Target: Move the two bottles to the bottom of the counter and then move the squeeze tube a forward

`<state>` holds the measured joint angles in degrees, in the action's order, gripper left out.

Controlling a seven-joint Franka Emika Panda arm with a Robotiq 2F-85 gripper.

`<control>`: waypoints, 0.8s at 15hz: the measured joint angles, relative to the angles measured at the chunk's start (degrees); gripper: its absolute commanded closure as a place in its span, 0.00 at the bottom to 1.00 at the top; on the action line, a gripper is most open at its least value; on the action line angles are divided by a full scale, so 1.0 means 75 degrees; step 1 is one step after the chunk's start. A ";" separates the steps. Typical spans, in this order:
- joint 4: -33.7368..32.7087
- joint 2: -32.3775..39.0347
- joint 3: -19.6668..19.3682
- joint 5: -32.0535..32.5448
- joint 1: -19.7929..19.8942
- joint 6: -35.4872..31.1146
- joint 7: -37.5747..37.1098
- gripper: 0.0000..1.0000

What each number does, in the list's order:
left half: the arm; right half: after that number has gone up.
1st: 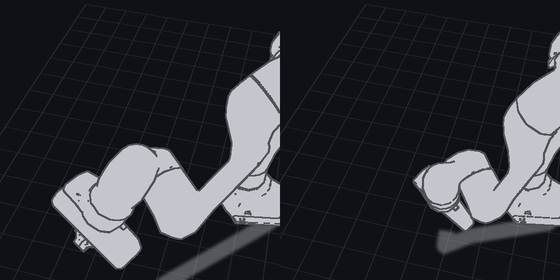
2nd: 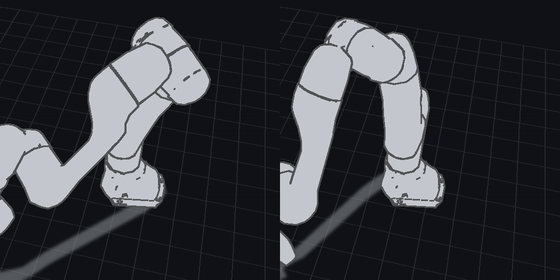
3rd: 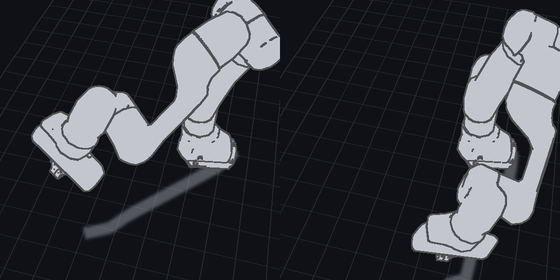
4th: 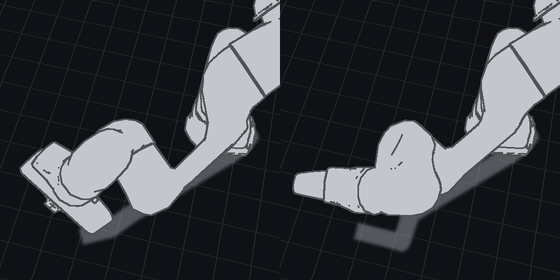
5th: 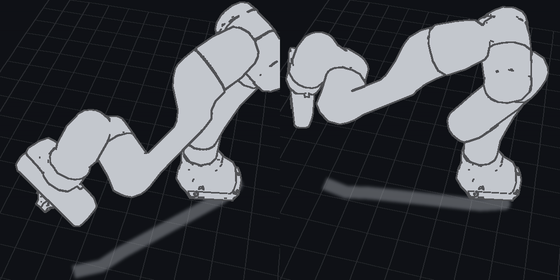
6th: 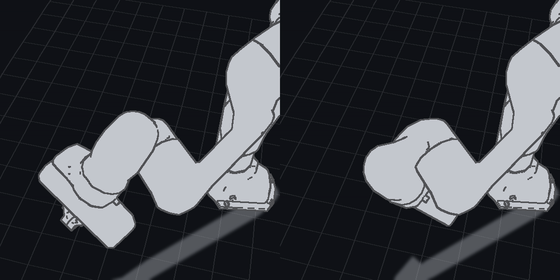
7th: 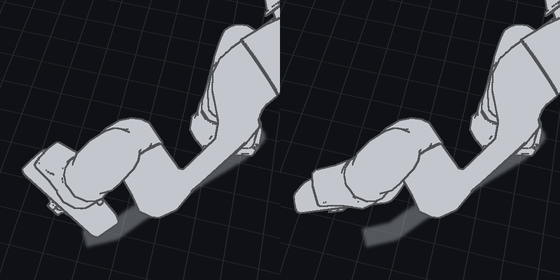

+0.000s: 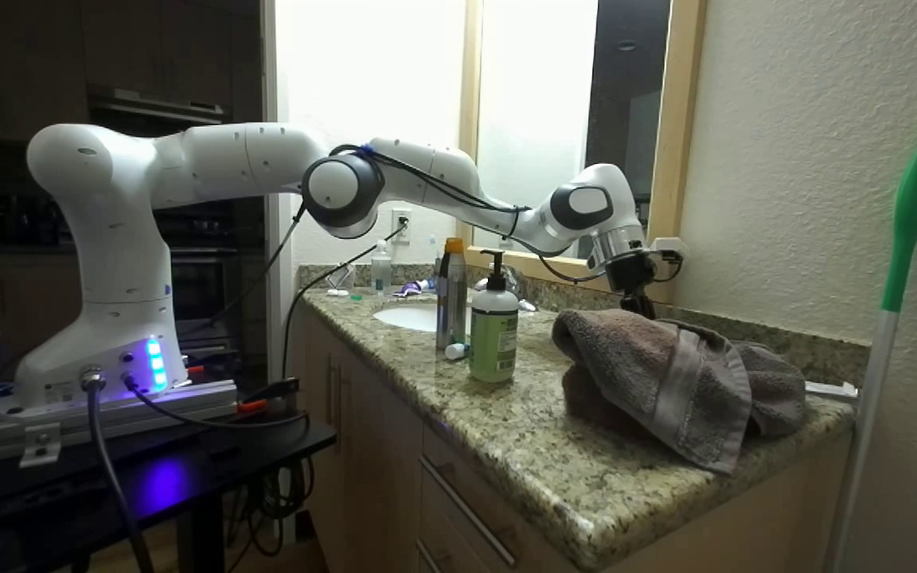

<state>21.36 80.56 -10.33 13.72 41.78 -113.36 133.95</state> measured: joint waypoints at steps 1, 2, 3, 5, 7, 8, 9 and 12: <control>0.0000 0.0015 -0.0012 0.0000 0.0000 -0.0067 0.0099 0.06; 0.0000 0.0031 -0.0017 0.0001 -0.0002 -0.0122 0.0189 0.01; 0.0000 0.0044 -0.0031 0.0006 -0.0007 -0.0148 0.0271 0.00; 0.0000 0.0071 -0.0123 0.0070 -0.0041 -0.0168 0.0404 0.00; -0.0001 0.0094 -0.0309 0.0248 -0.0104 -0.0179 0.0421 0.00; -0.0003 0.0102 -0.0419 0.0334 -0.0138 -0.0268 0.0396 0.00; -0.0006 0.0109 -0.0518 0.0404 -0.0149 -0.0500 0.0345 0.00; -0.0015 0.0116 -0.0724 0.0429 -0.0066 -0.1620 -0.0086 0.00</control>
<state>21.25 81.43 -15.76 16.93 41.29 -125.51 133.31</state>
